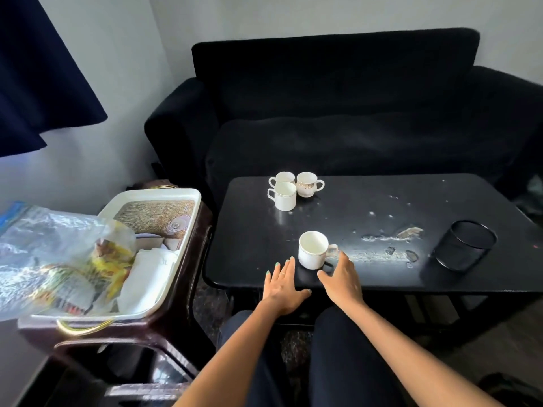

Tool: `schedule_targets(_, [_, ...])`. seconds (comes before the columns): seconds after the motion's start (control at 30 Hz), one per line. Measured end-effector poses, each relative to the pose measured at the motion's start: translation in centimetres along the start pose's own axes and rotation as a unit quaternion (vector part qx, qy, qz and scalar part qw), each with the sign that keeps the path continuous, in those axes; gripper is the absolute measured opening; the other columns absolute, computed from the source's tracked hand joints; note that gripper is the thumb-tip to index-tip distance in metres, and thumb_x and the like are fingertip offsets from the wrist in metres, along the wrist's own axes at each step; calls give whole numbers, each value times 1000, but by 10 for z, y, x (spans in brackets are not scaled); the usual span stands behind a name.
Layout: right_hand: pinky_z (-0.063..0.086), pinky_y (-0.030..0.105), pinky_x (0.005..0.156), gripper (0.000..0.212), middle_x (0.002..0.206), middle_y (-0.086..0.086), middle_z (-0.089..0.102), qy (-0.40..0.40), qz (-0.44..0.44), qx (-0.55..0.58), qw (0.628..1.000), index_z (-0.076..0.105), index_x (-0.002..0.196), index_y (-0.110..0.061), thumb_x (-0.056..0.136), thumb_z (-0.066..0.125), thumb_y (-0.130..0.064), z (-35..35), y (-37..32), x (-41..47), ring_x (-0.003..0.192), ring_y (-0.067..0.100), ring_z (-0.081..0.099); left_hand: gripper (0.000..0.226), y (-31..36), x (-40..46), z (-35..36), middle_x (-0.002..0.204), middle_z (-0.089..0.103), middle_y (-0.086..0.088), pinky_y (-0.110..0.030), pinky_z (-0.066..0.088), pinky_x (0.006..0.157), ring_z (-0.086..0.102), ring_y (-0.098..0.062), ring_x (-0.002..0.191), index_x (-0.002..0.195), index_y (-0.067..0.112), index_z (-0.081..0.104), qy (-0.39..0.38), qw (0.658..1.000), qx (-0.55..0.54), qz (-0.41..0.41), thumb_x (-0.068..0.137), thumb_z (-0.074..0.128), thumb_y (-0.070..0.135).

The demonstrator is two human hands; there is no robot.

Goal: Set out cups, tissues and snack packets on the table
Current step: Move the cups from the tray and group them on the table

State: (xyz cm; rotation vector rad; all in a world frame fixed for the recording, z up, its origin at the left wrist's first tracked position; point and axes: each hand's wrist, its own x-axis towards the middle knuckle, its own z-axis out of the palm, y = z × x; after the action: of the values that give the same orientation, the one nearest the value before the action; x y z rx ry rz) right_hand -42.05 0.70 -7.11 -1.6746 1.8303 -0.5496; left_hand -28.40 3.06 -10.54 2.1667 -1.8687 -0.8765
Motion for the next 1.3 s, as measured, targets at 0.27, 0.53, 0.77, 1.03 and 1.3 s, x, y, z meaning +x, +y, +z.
schedule_targets(0.27, [32,40,108,87,148,19,31,24,2,94,995,19,145,-1,79,71,-19,11,-2,7,136,31,32,89,12,-3,-4,161,10,-5,-42,0,119,0,-24,148,152,18,-6,-8,999,-47,3,88,53,38])
schedule_targets(0.53, [38,41,102,88,139,19,39,74,-4,147,986,21,143,0,76,75,-20,30,-6,21,127,33,41,87,9,9,-3,160,13,-3,-41,0,120,-2,-22,148,152,20,-8,-12,998,-52,15,88,50,31])
schedule_targets(0.77, [36,39,105,88,143,17,38,87,-33,131,987,19,145,-3,80,73,-25,40,-4,50,130,31,40,72,1,36,-3,161,11,2,-35,-3,119,-1,-15,148,153,21,0,42,996,-71,34,95,40,38])
schedule_targets(1.03, [42,41,92,86,128,18,53,170,-52,112,978,26,143,1,78,75,-26,62,-11,92,116,35,51,58,-13,73,-3,160,11,8,-26,-9,117,-2,-7,147,152,18,8,171,983,-68,22,101,28,37])
schedule_targets(1.3, [43,45,95,85,135,21,50,215,-77,51,972,25,144,-2,80,69,-38,73,-17,137,118,37,52,52,-7,110,-9,154,31,5,-30,4,119,17,-11,146,148,21,25,305,949,-54,-64,100,28,40])
